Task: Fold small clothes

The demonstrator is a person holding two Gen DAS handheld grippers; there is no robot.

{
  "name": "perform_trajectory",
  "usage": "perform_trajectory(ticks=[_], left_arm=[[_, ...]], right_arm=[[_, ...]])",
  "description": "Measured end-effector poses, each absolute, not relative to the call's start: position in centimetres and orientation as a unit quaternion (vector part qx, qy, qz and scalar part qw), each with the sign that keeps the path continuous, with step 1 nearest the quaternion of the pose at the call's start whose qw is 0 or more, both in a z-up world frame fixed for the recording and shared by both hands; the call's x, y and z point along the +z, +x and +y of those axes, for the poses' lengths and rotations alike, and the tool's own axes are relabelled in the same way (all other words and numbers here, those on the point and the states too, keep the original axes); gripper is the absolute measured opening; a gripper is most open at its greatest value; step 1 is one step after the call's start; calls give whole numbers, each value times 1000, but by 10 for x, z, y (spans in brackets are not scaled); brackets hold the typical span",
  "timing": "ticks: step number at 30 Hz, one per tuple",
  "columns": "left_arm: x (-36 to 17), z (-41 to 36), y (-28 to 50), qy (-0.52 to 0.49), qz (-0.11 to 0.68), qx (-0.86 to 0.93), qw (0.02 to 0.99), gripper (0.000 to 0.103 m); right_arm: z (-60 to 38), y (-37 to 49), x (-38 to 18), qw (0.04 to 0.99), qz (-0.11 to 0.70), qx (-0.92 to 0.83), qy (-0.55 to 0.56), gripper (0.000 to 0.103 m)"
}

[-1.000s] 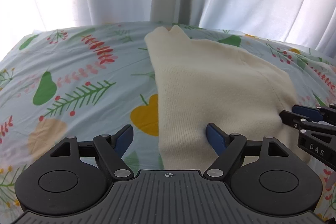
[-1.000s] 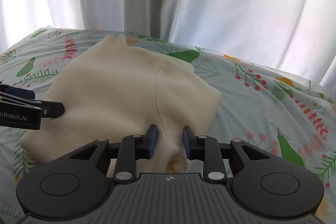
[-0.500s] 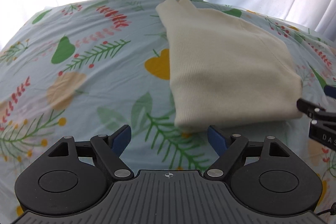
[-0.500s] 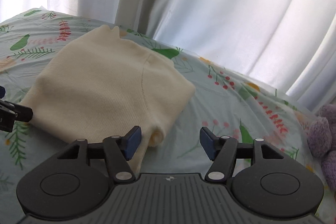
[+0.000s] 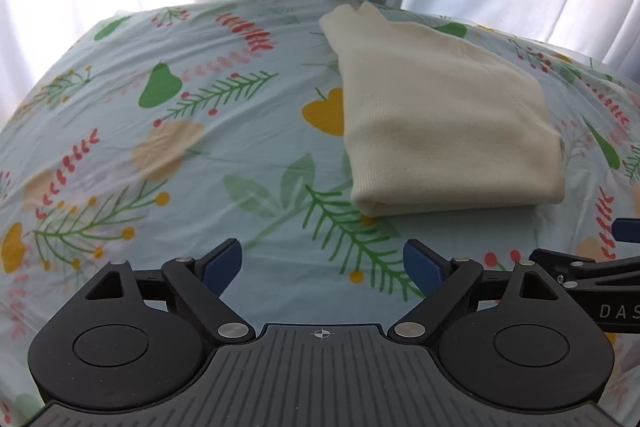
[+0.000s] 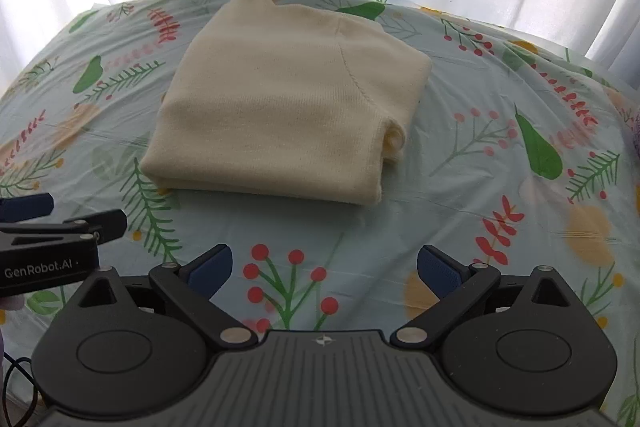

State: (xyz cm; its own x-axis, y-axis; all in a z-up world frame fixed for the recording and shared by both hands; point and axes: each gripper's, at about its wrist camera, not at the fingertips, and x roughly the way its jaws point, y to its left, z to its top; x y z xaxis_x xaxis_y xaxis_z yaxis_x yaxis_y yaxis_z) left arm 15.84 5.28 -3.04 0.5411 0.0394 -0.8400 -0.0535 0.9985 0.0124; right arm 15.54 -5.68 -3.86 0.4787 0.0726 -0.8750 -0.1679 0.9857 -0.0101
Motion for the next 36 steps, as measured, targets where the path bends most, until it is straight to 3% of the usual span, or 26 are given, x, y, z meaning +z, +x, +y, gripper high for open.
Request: perform_trajectory(ticks=[36], left_arm=[[-36,26,183,42,526,-4,849,92]], right_arm=[[-70,172,-32,846,532,10,-26,99]])
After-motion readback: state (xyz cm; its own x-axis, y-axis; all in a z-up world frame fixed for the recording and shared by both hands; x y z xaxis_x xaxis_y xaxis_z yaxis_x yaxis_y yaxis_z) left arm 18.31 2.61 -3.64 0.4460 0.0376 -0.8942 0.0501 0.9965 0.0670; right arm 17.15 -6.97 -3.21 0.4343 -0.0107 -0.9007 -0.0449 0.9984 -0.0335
